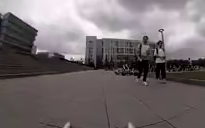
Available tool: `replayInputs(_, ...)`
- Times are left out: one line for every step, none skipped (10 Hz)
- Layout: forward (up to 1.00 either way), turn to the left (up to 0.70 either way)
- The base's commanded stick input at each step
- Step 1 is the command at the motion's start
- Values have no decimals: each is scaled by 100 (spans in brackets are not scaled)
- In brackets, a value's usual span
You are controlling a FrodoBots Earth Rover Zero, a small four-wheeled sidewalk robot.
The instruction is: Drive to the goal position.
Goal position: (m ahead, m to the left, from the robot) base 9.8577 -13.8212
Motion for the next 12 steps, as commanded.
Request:
replayInputs(50,1)
replayInputs(50,-21)
replayInputs(50,-24)
replayInputs(50,-15)
replayInputs(50,1)
replayInputs(50,1)
replayInputs(50,1)
replayInputs(50,1)
replayInputs(50,1)
replayInputs(50,1)
replayInputs(50,1)
replayInputs(50,1)
